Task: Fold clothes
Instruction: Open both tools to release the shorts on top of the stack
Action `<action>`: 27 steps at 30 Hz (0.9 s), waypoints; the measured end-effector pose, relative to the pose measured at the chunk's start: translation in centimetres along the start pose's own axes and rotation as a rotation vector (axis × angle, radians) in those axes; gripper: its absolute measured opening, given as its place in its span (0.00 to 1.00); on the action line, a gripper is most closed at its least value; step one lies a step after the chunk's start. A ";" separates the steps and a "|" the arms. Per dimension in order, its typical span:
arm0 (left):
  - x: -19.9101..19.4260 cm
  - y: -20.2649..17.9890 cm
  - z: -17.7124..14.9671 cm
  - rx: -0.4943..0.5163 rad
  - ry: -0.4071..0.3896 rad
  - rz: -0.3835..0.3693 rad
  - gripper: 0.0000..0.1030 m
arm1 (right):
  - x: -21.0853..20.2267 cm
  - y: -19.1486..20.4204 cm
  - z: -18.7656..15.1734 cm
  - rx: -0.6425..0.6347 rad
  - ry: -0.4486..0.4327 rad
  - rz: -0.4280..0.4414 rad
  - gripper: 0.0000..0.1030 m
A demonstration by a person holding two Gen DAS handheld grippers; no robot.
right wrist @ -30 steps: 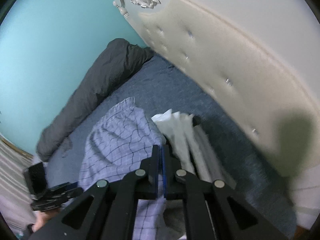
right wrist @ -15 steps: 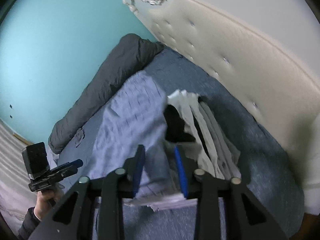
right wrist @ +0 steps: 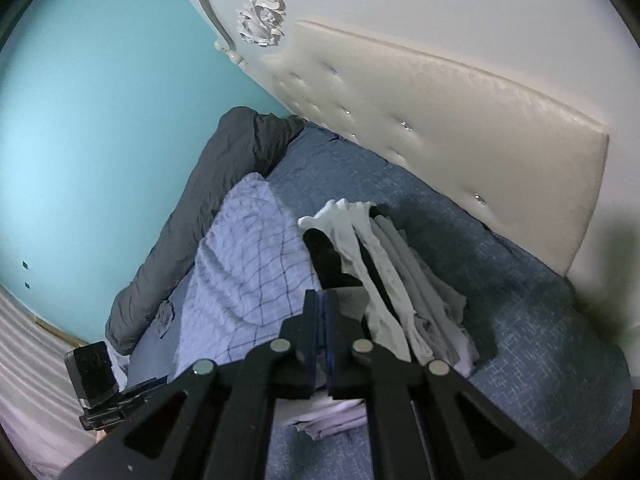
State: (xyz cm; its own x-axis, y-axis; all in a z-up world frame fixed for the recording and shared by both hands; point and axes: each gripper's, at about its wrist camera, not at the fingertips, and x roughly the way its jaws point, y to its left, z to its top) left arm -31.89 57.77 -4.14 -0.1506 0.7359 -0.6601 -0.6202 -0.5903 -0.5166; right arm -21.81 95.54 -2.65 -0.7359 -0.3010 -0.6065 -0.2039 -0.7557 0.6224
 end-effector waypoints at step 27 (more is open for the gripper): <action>-1.4 -0.8 -2.6 0.020 0.001 0.047 0.36 | -0.1 4.6 -1.4 -0.121 -0.029 0.000 0.11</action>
State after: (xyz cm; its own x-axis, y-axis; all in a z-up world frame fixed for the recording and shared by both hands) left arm -29.15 56.38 -4.26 -0.1786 0.7073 -0.6840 -0.6281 -0.6170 -0.4741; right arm -21.79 91.34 -0.43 -0.7545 -0.2860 -0.5907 -0.1255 -0.8206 0.5575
